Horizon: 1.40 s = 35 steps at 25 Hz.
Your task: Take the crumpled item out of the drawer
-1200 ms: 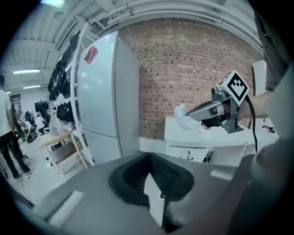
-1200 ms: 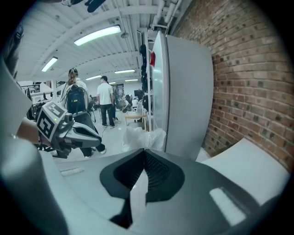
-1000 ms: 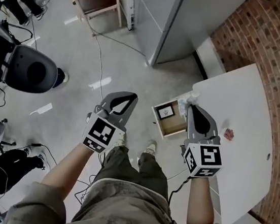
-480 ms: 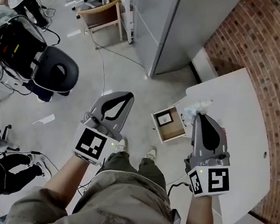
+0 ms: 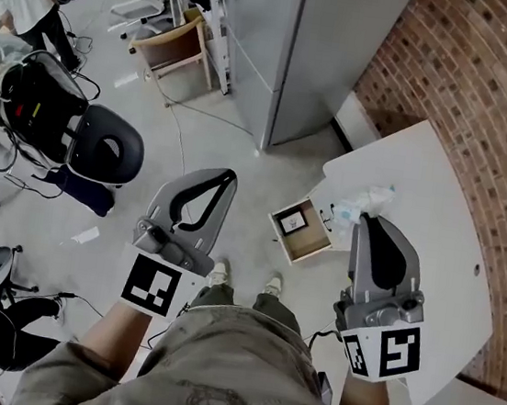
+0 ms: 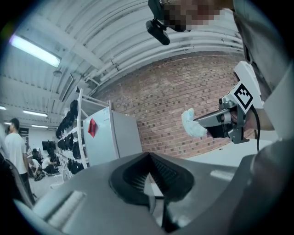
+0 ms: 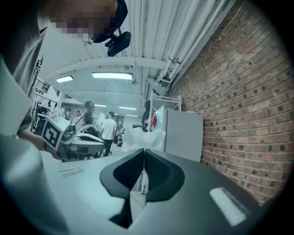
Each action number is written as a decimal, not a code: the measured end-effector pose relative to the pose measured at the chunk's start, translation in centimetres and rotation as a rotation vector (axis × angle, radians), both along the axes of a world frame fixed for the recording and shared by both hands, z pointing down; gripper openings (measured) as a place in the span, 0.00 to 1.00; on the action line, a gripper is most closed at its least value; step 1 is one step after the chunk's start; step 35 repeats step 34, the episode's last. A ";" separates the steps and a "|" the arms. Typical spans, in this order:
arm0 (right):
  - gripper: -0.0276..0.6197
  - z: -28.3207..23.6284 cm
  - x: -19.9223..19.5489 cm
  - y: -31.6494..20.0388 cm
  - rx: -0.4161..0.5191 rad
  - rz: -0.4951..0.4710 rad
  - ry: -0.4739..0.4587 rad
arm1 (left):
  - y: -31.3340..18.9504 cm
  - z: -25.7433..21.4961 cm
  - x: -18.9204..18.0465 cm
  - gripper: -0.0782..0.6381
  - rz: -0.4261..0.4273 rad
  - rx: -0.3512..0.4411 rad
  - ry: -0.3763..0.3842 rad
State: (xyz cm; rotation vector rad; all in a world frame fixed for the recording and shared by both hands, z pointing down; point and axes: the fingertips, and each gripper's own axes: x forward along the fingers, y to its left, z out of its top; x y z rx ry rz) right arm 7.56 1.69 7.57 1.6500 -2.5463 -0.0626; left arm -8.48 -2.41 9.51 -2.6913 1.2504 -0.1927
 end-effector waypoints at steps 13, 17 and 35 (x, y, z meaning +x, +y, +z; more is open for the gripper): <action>0.09 -1.0 0.5 -2.2 0.020 -0.016 0.001 | -1.9 -0.9 2.3 0.11 0.044 0.040 -0.103; 0.09 -1.1 -0.4 -1.6 0.018 -0.013 0.002 | -1.0 -1.0 1.7 0.11 0.064 0.041 -0.118; 0.09 -1.4 0.3 -7.0 0.002 -0.005 0.028 | -6.2 -1.2 2.7 0.11 0.085 0.020 -0.144</action>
